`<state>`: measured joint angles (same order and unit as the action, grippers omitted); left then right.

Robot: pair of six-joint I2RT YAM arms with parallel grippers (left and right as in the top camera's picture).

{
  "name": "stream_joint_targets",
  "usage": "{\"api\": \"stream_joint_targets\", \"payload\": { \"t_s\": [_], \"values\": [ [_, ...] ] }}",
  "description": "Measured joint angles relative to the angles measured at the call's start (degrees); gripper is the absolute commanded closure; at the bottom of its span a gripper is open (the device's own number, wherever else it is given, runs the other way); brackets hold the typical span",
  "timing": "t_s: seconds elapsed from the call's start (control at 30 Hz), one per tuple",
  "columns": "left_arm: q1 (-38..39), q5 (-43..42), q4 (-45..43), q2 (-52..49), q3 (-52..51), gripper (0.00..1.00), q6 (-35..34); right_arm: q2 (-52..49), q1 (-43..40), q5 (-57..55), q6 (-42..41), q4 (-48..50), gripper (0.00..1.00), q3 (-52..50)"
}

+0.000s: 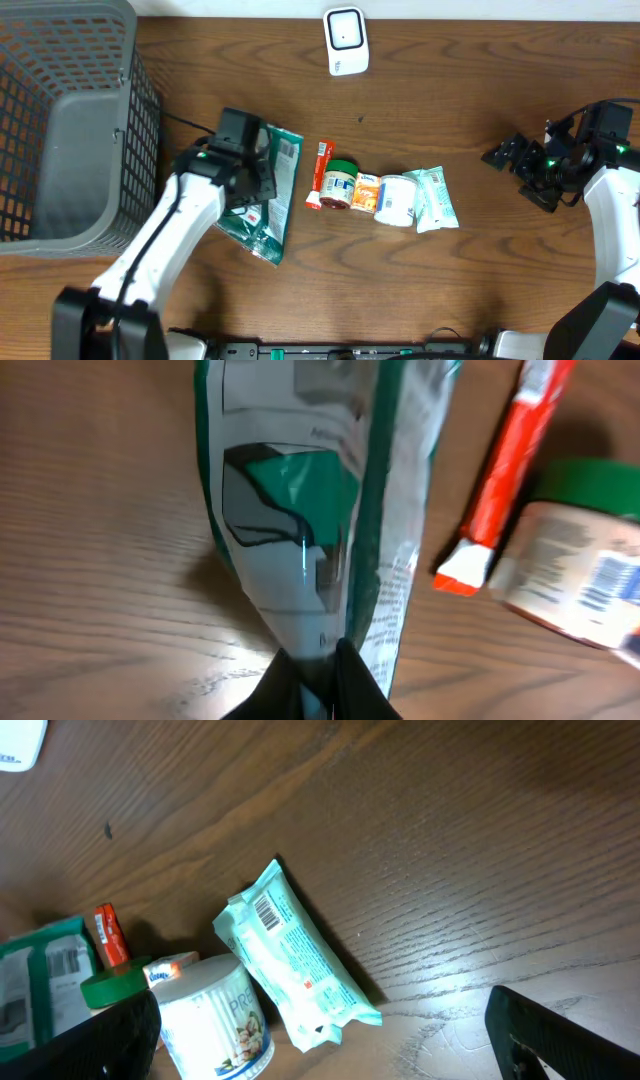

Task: Scan the item barcode
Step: 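Lift the green package out and lay it left of the red tube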

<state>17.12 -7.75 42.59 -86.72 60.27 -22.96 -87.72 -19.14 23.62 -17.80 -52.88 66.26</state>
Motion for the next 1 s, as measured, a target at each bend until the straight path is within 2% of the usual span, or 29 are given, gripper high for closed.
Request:
{"api": "stream_joint_targets", "payload": {
  "t_s": [0.17,0.2,0.33,0.4,0.47,0.57,0.6,0.67,0.73,0.8,0.83,1.0],
  "values": [
    [1.49,-0.74,-0.44,-3.48,-0.04,0.92,-0.26,0.0,0.0,0.0,0.0,0.0,0.01,0.0],
    [1.7,-0.9,-0.46,-3.69,-0.04,0.89,-0.37,0.0,0.0,0.0,0.0,-0.02,0.01,0.0],
    [1.86,-0.96,-0.46,-3.82,-0.04,0.62,-0.55,0.0,0.0,0.0,0.0,0.0,0.01,0.0],
    [1.86,-0.92,-0.44,-3.82,-0.04,0.39,-0.35,0.0,0.0,0.0,0.0,-0.02,0.01,0.0],
    [1.86,-0.94,-0.46,-3.82,-0.04,0.33,-0.92,0.0,0.0,0.0,0.0,-0.02,0.01,0.0],
    [1.84,-0.9,-0.2,-3.82,-0.02,0.32,-0.72,0.0,0.0,0.0,0.0,-0.02,0.01,0.0],
    [1.77,-0.9,0.44,-3.82,-0.02,0.32,-0.44,0.0,0.0,0.0,0.0,-0.02,0.01,0.0],
    [1.36,-0.92,2.49,-3.82,0.57,0.44,0.33,0.0,0.0,0.0,0.0,-0.02,0.01,0.0],
    [0.39,-0.9,4.48,-3.34,2.05,0.69,1.11,0.0,0.0,0.02,0.0,-0.02,0.01,0.0],
    [-1.31,-0.74,5.4,-1.38,4.02,0.89,1.97,0.0,0.0,0.0,0.0,-0.02,0.01,0.0],
    [-2.21,-0.35,5.86,0.02,4.72,0.92,2.54,0.0,0.0,0.0,0.0,0.0,0.01,0.0],
    [-8.68,3.89,10.67,9.86,6.36,0.93,3.45,0.0,0.0,0.0,0.0,-0.02,0.01,0.0]
  ]
}}
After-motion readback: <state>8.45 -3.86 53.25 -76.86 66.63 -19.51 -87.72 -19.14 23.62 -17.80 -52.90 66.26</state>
